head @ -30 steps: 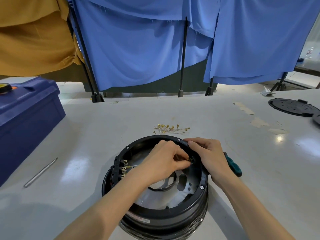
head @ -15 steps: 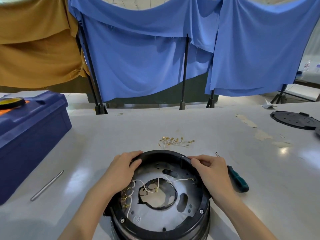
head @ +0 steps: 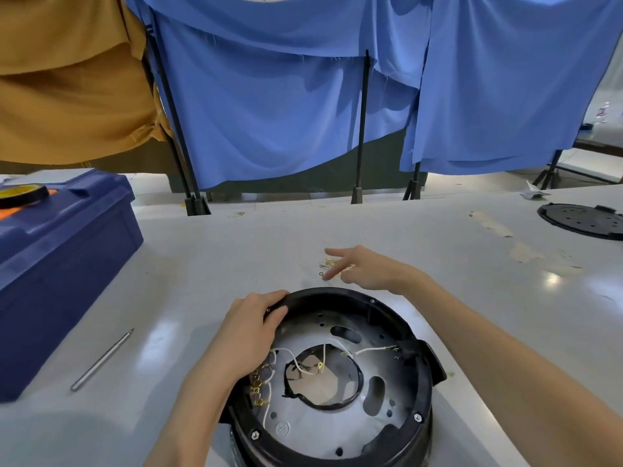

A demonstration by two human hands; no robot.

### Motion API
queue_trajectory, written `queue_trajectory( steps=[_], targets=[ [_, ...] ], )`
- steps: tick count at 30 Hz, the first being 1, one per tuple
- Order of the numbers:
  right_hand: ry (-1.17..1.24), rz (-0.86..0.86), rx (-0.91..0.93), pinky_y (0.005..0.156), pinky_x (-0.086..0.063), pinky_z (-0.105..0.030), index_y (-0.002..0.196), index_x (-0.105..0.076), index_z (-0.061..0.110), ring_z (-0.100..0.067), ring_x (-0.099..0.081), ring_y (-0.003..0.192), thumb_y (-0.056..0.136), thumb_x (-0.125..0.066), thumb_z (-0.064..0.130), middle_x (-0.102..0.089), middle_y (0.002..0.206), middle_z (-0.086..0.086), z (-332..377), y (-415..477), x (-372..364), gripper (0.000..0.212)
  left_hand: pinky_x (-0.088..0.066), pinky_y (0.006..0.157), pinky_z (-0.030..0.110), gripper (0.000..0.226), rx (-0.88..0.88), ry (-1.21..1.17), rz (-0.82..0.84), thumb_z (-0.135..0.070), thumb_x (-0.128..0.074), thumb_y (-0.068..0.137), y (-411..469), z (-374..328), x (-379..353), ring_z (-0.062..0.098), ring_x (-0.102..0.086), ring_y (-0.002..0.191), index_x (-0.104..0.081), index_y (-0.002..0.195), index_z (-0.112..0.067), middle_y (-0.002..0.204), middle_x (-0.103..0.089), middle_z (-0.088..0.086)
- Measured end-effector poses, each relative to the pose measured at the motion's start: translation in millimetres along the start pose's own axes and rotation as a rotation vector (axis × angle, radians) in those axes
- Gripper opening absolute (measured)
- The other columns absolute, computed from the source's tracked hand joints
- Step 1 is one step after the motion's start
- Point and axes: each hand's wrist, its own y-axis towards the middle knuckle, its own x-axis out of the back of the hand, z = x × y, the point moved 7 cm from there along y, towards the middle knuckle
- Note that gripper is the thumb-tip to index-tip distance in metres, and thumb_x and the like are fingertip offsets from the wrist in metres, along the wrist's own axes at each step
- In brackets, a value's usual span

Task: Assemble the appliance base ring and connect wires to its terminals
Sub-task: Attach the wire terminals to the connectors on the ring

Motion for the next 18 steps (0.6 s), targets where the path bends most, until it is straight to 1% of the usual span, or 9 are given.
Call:
queue_trajectory(
  steps=[2, 3, 5, 6, 9, 12, 13, 15, 18],
  targets=[
    [-0.137, 0.136, -0.029, 0.117, -0.012, -0.037, 0.119, -0.07, 0.016, -0.015, -0.011, 0.148, 0.092, -0.046, 0.002, -0.023, 0.159, 0.007, -3.9, 12.3, -13.7, 0.039, -0.048, 0.063, 0.022, 0.025, 0.006, -0.001, 0.0, -0.021, -0.048, 0.1, 0.3, 1.6, -0.3, 0.009, -0.059, 0.062, -0.066, 0.113, -0.032, 0.08, -0.07, -0.001],
    [-0.176, 0.183, -0.041, 0.118, -0.01, -0.04, 0.118, -0.07, 0.017, -0.015, -0.01, 0.148, 0.094, -0.051, 0.01, -0.028, 0.158, 0.006, -5.2, 14.5, -19.3, 0.032, -0.048, 0.063, 0.022, 0.025, 0.006, 0.0, 0.001, -0.021, -0.048, 0.1, 0.2, 2.2, -0.6, 0.01, -0.058, 0.062, -0.066, 0.114, -0.032, 0.08, -0.069, 0.0],
    [-0.118, 0.202, -0.046, 0.109, -0.023, -0.031, 0.113, -0.072, 0.011, -0.018, -0.025, 0.144, 0.095, -0.056, 0.019, -0.049, 0.146, 0.002, -8.3, 16.2, -25.6, 0.025, -0.048, 0.063, 0.022, 0.025, 0.006, -0.01, 0.006, -0.022, -0.047, 0.1, -0.3, 2.2, -1.6, 0.011, -0.058, 0.062, -0.066, 0.114, -0.032, 0.079, -0.069, 0.001],
    [-0.06, 0.173, -0.044, 0.103, -0.027, -0.025, 0.112, -0.072, 0.008, -0.016, -0.034, 0.14, 0.095, -0.056, 0.016, -0.056, 0.139, 0.001, -10.1, 16.7, -25.7, 0.025, -0.049, 0.065, 0.024, 0.025, 0.01, -0.017, 0.009, -0.022, -0.047, 0.1, -0.8, 2.1, -2.0, 0.012, -0.059, 0.064, -0.065, 0.114, -0.033, 0.08, -0.069, 0.001],
    [0.087, -0.025, -0.048, 0.105, -0.028, -0.019, 0.118, -0.069, 0.006, -0.012, -0.042, 0.135, 0.093, -0.045, -0.003, -0.06, 0.134, -0.001, -13.9, 12.7, -8.1, 0.036, -0.052, 0.071, 0.028, 0.026, 0.022, -0.03, 0.007, -0.023, -0.047, 0.1, -1.7, 2.7, -1.8, 0.013, -0.062, 0.072, -0.064, 0.117, -0.033, 0.084, -0.07, 0.0],
    [0.32, -0.254, -0.022, 0.096, -0.039, -0.015, 0.112, -0.072, 0.009, -0.009, -0.058, 0.119, 0.09, -0.045, -0.006, -0.07, 0.114, 0.002, -13.3, -1.2, 24.3, 0.038, -0.051, 0.07, 0.027, 0.026, 0.017, -0.028, 0.005, -0.024, -0.046, 0.1, -1.6, 2.2, -1.6, 0.013, -0.062, 0.071, -0.064, 0.117, -0.033, 0.083, -0.069, 0.0],
    [0.412, -0.319, -0.013, 0.094, -0.043, -0.016, 0.108, -0.074, 0.011, -0.007, -0.063, 0.112, 0.089, -0.047, -0.004, -0.073, 0.105, 0.004, -12.8, -7.7, 35.4, 0.036, -0.052, 0.071, 0.028, 0.026, 0.017, -0.031, 0.006, -0.024, -0.046, 0.101, -1.5, 2.0, -1.3, 0.014, -0.062, 0.072, -0.064, 0.117, -0.033, 0.083, -0.069, 0.0],
    [0.587, -0.394, 0.024, 0.097, -0.049, -0.028, 0.1, -0.076, 0.01, -0.009, -0.069, 0.1, 0.089, -0.052, -0.002, -0.076, 0.096, -0.002, -10.0, -20.1, 53.0, 0.03, -0.053, 0.073, 0.031, 0.026, 0.017, -0.035, 0.009, -0.024, -0.045, 0.101, -1.7, 1.4, -1.2, 0.014, -0.063, 0.075, -0.064, 0.117, -0.033, 0.085, -0.069, 0.0],
    [0.753, -0.445, 0.102, 0.098, -0.05, -0.041, 0.099, -0.075, 0.002, -0.021, -0.071, 0.098, 0.09, -0.053, -0.003, -0.075, 0.097, -0.013, -3.1, -37.1, 70.2, 0.025, -0.053, 0.075, 0.03, 0.026, 0.026, -0.028, 0.018, -0.026, -0.044, 0.101, -2.6, 1.3, -1.4, 0.012, -0.063, 0.078, -0.063, 0.119, -0.033, 0.089, -0.068, -0.001]
  ],
)
